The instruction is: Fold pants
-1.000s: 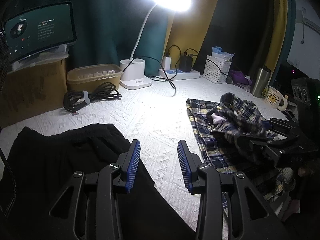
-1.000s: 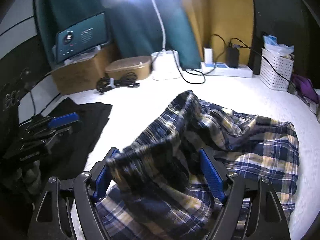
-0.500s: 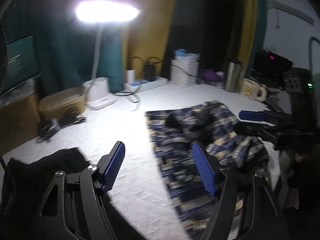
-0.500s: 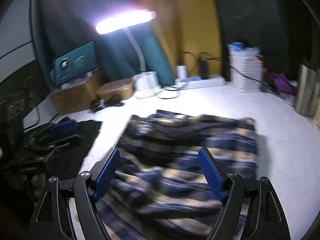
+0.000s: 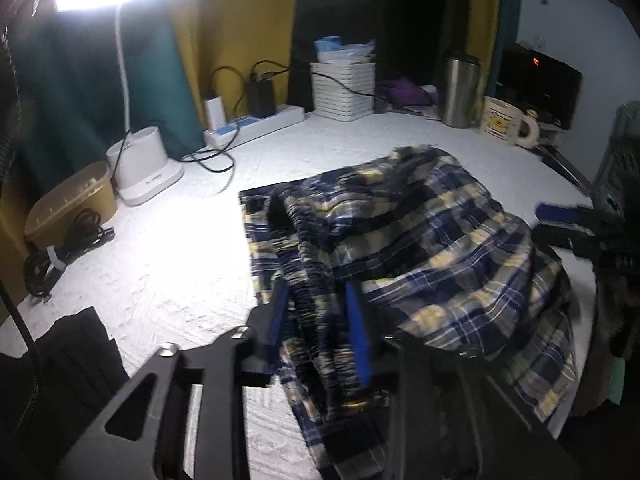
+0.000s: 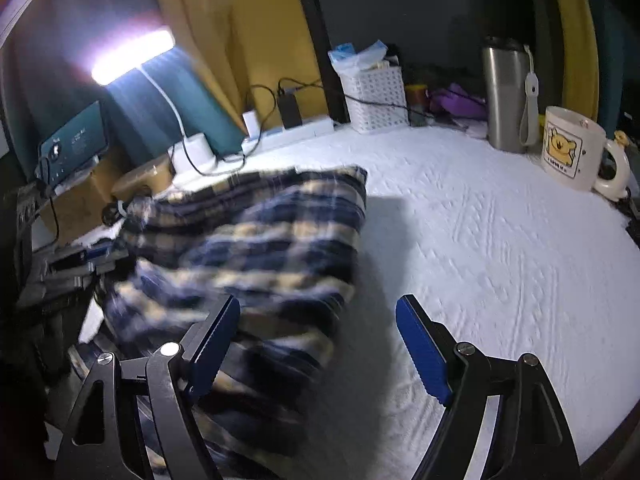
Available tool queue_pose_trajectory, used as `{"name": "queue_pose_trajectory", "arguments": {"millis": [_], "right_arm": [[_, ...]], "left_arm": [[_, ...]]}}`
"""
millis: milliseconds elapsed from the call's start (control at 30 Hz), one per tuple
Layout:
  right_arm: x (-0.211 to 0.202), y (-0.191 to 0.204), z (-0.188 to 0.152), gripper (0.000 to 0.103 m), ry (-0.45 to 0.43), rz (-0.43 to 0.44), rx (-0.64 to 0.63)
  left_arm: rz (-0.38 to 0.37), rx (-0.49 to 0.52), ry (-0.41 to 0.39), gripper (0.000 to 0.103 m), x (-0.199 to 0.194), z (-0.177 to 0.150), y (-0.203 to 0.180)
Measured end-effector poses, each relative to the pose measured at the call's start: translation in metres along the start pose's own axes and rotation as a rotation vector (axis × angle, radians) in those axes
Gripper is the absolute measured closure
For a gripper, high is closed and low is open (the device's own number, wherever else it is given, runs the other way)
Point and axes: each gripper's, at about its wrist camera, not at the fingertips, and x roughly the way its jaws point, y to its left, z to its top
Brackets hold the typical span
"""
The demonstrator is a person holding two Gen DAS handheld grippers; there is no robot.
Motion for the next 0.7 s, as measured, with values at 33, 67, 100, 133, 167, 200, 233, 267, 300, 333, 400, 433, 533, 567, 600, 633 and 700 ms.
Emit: {"name": "queue_pose_trajectory", "arguments": {"millis": [33, 67, 100, 133, 167, 200, 233, 267, 300, 333, 400, 433, 533, 567, 600, 633, 700], "right_arm": [[0.001, 0.002, -0.003, 0.021, 0.008, -0.016, -0.026], [0.003, 0.004, -0.005, 0.021, 0.018, -0.03, -0.056], [0.005, 0.006, -0.007, 0.021, 0.026, -0.034, -0.075], [0.007, 0.008, -0.01, 0.021, 0.035, -0.044, -0.094], [0.008, 0.009, -0.011, 0.021, 0.04, -0.052, -0.106], [0.01, 0.011, -0.014, 0.021, 0.048, -0.064, -0.125], [0.011, 0.011, -0.016, 0.021, 0.053, -0.07, -0.134], [0.012, 0.011, -0.019, 0.021, 0.059, -0.084, -0.144], [0.012, 0.012, -0.021, 0.021, 0.061, -0.092, -0.147], [0.013, 0.01, -0.023, 0.021, 0.066, -0.094, -0.144], [0.011, 0.007, -0.026, 0.021, 0.067, -0.094, -0.135], [0.01, 0.006, -0.028, 0.021, 0.065, -0.095, -0.135], [0.005, 0.005, -0.031, 0.021, 0.064, -0.098, -0.133], [0.003, 0.004, -0.031, 0.021, 0.065, -0.095, -0.129], [0.001, 0.004, -0.032, 0.021, 0.065, -0.091, -0.125], [-0.004, 0.002, -0.032, 0.021, 0.059, -0.082, -0.116], [-0.011, 0.001, -0.034, 0.021, 0.05, -0.073, -0.104]], "left_arm": [[0.007, -0.009, -0.005, 0.08, 0.0, 0.001, 0.003], [0.015, -0.018, -0.008, 0.081, 0.001, 0.001, 0.006], [0.022, -0.027, -0.006, 0.081, 0.003, 0.002, 0.009], [0.027, -0.04, 0.002, 0.081, 0.006, 0.002, 0.013], [0.03, -0.053, 0.01, 0.081, 0.009, 0.003, 0.016], [0.031, -0.065, 0.011, 0.081, 0.01, 0.003, 0.018], [0.029, -0.074, 0.013, 0.081, 0.011, 0.003, 0.019], [0.029, -0.083, 0.021, 0.078, 0.012, 0.003, 0.019], [0.019, -0.083, 0.032, 0.078, 0.013, 0.004, 0.019], [0.013, -0.078, 0.039, 0.078, 0.012, 0.004, 0.019], [0.017, -0.053, 0.041, 0.07, 0.008, 0.005, 0.017], [0.031, -0.043, 0.033, 0.068, 0.005, 0.005, 0.018], [0.053, -0.051, 0.023, 0.065, 0.0, 0.006, 0.027], [0.046, -0.06, 0.021, 0.06, -0.001, 0.006, 0.03], [0.045, -0.069, 0.018, 0.057, -0.002, 0.006, 0.033], [0.049, -0.07, 0.017, 0.057, -0.002, 0.005, 0.035], [0.054, -0.053, 0.012, 0.057, -0.003, 0.005, 0.033]]}}
